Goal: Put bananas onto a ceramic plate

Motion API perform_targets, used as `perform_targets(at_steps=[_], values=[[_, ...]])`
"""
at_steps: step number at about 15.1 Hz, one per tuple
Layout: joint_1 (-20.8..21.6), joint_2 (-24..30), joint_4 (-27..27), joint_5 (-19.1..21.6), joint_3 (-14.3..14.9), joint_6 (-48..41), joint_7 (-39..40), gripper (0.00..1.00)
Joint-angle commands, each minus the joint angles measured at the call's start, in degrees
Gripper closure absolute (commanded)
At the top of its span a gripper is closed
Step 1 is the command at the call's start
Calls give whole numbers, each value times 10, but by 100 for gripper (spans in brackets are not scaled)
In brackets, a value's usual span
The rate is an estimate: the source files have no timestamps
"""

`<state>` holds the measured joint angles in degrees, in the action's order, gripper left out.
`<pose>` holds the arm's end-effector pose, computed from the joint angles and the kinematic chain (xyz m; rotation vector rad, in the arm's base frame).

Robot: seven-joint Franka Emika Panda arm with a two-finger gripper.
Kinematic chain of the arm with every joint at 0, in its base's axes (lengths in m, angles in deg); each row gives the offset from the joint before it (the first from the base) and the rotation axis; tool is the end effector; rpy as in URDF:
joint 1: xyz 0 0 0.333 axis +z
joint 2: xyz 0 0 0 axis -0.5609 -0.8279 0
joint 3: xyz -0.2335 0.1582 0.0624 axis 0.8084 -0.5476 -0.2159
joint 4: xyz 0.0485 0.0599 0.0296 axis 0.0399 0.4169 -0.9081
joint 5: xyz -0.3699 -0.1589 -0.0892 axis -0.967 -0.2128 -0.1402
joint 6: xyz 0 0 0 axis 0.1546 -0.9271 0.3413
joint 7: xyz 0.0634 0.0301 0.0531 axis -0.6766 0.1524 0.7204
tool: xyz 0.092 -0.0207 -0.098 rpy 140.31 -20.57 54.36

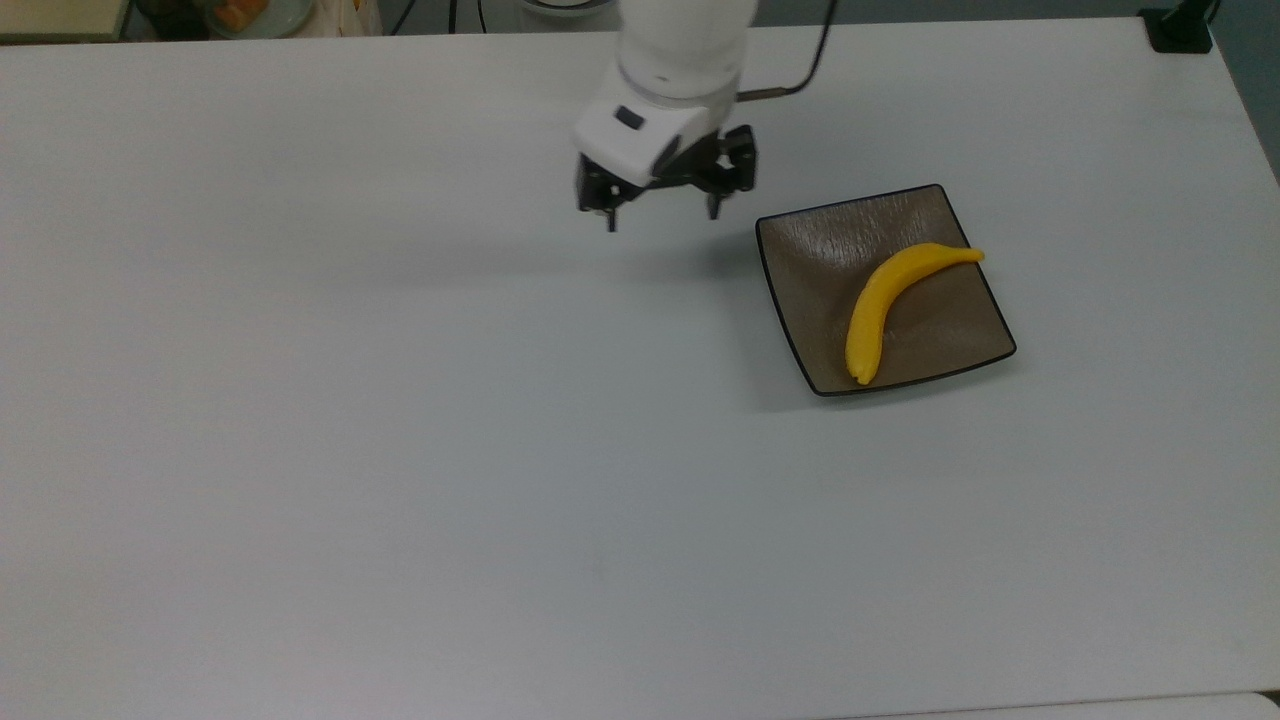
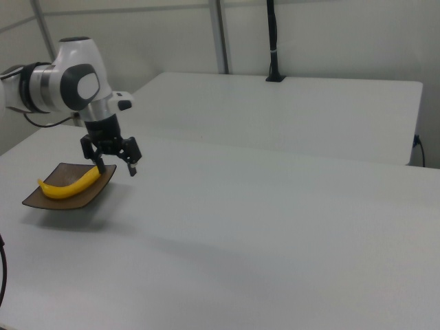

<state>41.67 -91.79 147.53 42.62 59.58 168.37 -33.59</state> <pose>0.6192 0.1705 0.3869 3.0920 0.3783 -0.0276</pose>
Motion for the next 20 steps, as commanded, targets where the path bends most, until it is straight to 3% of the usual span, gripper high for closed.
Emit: perform_targets(at_steps=[1,6,9,12,20], values=[[-3,59,42,-8,39,-24,30,0],[-27,136,74,6,85,-25,32,0],[-28,143,77,52,111,-17,39,0],[-28,143,90,53,116,-17,80,0],[-27,140,88,45,116,-19,82,0]])
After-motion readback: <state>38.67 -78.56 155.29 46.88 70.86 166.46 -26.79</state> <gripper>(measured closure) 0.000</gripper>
